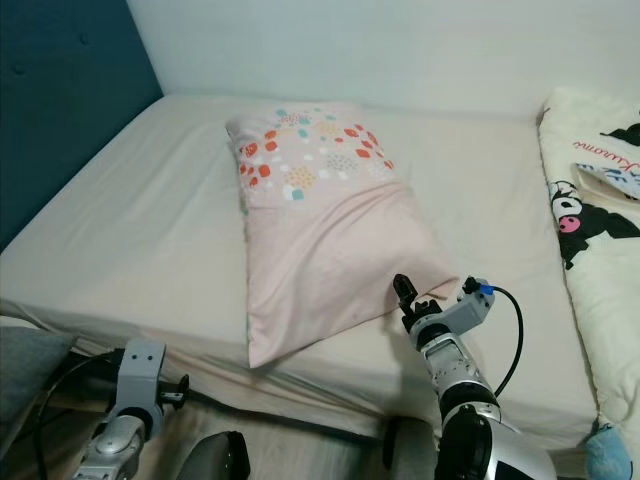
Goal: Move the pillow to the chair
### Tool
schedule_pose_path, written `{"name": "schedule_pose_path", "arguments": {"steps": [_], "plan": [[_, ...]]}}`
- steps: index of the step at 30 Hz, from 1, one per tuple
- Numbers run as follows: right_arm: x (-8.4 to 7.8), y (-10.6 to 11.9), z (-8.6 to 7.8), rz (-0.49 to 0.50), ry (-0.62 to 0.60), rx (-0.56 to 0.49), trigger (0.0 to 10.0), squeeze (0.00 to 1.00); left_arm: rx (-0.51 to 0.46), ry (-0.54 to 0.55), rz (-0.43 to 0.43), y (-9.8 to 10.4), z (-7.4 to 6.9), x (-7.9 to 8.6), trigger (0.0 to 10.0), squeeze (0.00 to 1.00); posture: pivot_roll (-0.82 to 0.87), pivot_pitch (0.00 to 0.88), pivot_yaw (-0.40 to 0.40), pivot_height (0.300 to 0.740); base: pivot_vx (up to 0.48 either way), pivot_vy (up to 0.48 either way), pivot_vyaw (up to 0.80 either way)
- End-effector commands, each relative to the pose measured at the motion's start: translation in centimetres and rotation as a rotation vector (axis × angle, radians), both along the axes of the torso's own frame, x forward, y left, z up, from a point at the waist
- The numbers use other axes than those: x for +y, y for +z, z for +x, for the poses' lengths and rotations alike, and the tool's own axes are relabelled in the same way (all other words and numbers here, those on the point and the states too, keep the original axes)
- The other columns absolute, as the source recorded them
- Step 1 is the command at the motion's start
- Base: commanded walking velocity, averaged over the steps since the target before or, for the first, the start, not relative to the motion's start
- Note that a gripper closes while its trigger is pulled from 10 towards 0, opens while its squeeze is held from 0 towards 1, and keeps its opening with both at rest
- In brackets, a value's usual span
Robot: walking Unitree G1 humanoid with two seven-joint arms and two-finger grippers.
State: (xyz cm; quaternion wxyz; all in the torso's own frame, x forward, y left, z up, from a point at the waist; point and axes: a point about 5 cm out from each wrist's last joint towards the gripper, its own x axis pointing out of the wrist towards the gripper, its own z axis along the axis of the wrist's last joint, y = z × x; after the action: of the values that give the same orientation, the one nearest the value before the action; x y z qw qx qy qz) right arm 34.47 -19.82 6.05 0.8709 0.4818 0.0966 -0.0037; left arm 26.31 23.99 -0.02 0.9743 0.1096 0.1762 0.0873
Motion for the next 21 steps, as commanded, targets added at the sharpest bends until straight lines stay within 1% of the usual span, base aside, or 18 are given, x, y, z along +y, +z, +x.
{"name": "schedule_pose_path", "arguments": {"steps": [1, 3, 4, 5, 6, 7, 8, 11, 13, 14, 15, 16, 18, 19, 21], "plan": [[0.5, -0.2, 0.0, 0.032, 0.01, 0.0, 10.0, 0.0, 0.008, 0.005, 0.027, -0.1, -0.5, 0.6, 10.0, 0.0, 0.01, 0.145, 0.048, 0.47, 0.0, 0.0, 0.0], [0.7, 0.9, 0.5, 0.061, 0.035, -0.069, 10.0, 0.0, -0.048, 0.007, 0.052, 1.0, -0.1, 1.3, 10.0, 0.0, 0.03, 0.171, 0.063, 0.46, 0.0, 0.0, 0.0], [0.7, 0.9, 0.5, 0.061, 0.035, -0.069, 10.0, 0.0, -0.048, 0.007, 0.052, 1.0, -0.1, 1.3, 10.0, 0.0, 0.03, 0.171, 0.063, 0.46, 0.0, 0.0, 0.0], [0.8, 1.5, 0.8, 0.075, 0.048, -0.103, 10.0, 0.0, -0.08, 0.004, 0.069, 1.7, 0.1, 1.7, 10.0, 0.0, 0.04, 0.191, 0.077, 0.455, 0.0, 0.0, 0.0], [0.9, 1.8, 1.0, 0.087, 0.057, -0.127, 10.0, 0.0, -0.101, 0.0, 0.082, 2.2, 0.1, 1.9, 10.0, 0.0, 0.04, 0.191, 0.077, 0.45, 0.0, 0.0, 0.0], [0.9, 1.8, 1.0, 0.087, 0.057, -0.127, 10.0, 0.0, -0.101, 0.0, 0.082, 2.2, 0.1, 1.9, 10.0, 0.0, 0.04, 0.191, 0.077, 0.45, 0.0, 0.0, 0.0], [0.8, 2.3, 1.3, 0.092, 0.056, -0.138, 10.0, 0.0, -0.137, -0.015, 0.11, 3.1, -0.1, 2.2, 10.0, 0.0, 0.05, 0.239, 0.091, 0.44, 0.0, 0.0, 0.0], [0.8, 2.4, 1.4, 0.094, 0.052, -0.138, 10.0, 0.0, -0.145, -0.023, 0.12, 3.3, -0.4, 2.3, 10.0, 0.0, 0.06, 0.253, 0.094, 0.435, 0.0, 0.0, 0.0], [0.7, 2.9, 1.7, 0.094, 0.053, -0.147, 10.0, 0.0, -0.141, -0.031, 0.139, 3.2, -1.2, 2.5, 10.0, 0.0, 0.08, 0.29, 0.105, 0.425, 0.0, 0.0, 0.0], [0.7, 2.9, 1.7, 0.094, 0.053, -0.147, 10.0, 0.0, -0.141, -0.031, 0.139, 3.2, -1.2, 2.5, 10.0, 0.0, 0.08, 0.29, 0.105, 0.425, 0.0, 0.0, 0.0], [0.6, 4.1, 2.3, 0.095, 0.059, -0.185, 10.0, 0.0, -0.129, -0.03, 0.151, 3.1, -2.5, 2.6, 10.0, 0.0, 0.09, 0.326, 0.111, 0.415, 0.0, 0.0, 0.0], [0.6, 4.1, 2.3, 0.095, 0.059, -0.185, 10.0, 0.0, -0.129, -0.03, 0.151, 3.1, -2.5, 2.6, 10.0, 0.0, 0.09, 0.326, 0.111, 0.415, 0.0, 0.0, 0.0], [0.4, 5.3, 2.8, 0.099, 0.071, -0.238, 10.0, 0.0, -0.131, -0.027, 0.16, 3.3, -3.7, 2.8, 10.0, 0.0, 0.11, 0.357, 0.113, 0.405, 0.0, 0.0, 0.0], [0.4, 5.3, 2.8, 0.099, 0.071, -0.238, 10.0, 0.0, -0.131, -0.027, 0.16, 3.3, -3.7, 2.8, 10.0, 0.0, 0.11, 0.357, 0.113, 0.405, 0.0, 0.0, 0.0], [0.3, 6.9, 3.4, 0.12, 0.091, -0.316, 10.0, 0.0, -0.131, -0.019, 0.173, 3.6, -4.4, 3.0, 10.0, 0.0, 0.12, 0.361, 0.112, 0.395, 0.0, 0.0, 0.0]]}}
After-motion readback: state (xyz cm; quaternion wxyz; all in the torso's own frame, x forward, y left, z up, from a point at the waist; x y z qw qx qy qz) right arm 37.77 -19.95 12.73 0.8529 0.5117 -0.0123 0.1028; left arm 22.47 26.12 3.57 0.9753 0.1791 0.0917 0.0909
